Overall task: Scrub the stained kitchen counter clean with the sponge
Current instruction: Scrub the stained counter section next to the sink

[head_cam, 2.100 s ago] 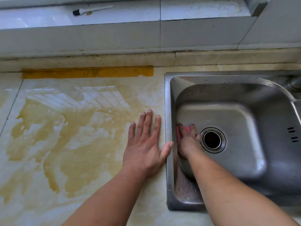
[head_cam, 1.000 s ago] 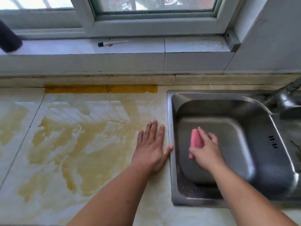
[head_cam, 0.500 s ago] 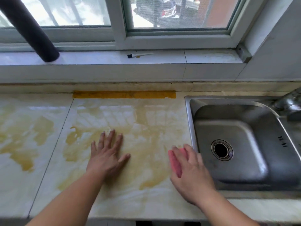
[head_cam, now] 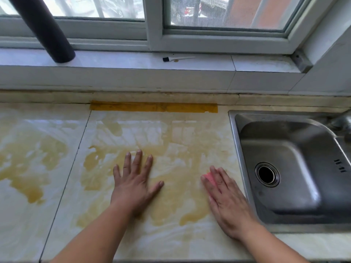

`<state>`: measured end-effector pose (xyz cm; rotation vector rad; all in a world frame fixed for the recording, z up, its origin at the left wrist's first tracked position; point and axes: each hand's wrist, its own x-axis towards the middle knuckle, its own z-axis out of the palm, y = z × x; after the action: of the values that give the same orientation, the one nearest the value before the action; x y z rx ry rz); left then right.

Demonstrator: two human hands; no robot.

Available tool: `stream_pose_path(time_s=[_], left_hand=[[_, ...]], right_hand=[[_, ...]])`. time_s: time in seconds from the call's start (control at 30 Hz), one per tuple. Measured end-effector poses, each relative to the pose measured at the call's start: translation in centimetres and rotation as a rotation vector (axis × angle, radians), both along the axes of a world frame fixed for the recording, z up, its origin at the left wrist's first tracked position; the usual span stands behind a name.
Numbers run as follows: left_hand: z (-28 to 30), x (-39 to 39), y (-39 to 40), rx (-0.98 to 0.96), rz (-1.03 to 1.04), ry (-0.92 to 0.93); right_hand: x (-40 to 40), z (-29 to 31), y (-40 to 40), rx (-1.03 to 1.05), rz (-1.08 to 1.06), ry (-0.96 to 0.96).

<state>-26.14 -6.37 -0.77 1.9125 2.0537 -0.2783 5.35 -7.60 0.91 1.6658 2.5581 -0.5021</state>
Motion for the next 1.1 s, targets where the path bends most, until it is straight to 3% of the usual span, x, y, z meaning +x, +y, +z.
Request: stream_pose_path(time_s=[0.27,0.37,0.57,0.73,0.83,1.0,1.1], left_hand=[[-0.1,0.0,-0.2,0.051,0.005,0.012],[-0.2,0.0,-0.1,0.057,0.002,0.024],[0.1,0.2,-0.2,0.050,0.014,0.005],[0.4,0.3,0.0,0.031,0.005,0.018],[0.4,0.2,-0.1,0.041,-0.001,0.000],[-0.2,0.0,-0.2,0.070,-0.006,-0.027],[-0.3,0.0,-0.1,0.086,-0.008,-0.039]], right_hand=[[-5.3,0.1,11.5,-0.061,-0.186,0.021],[-6.5,-0.1,10.8,-0.068,-0.200,0.053],[-3.2,0.0,5.1,-0.068,-0.015,0.011],[-2.4,0.0,10.3,-0.052,-0.328,0.013],[-5.6,0.0,12.3,-0.073,-0.407,0.011],[-14.5,-0.3,12.3,-0.075,-0.196,0.087],[-15.6,-0.2,11.7,-0.050,-0.011,0.084]])
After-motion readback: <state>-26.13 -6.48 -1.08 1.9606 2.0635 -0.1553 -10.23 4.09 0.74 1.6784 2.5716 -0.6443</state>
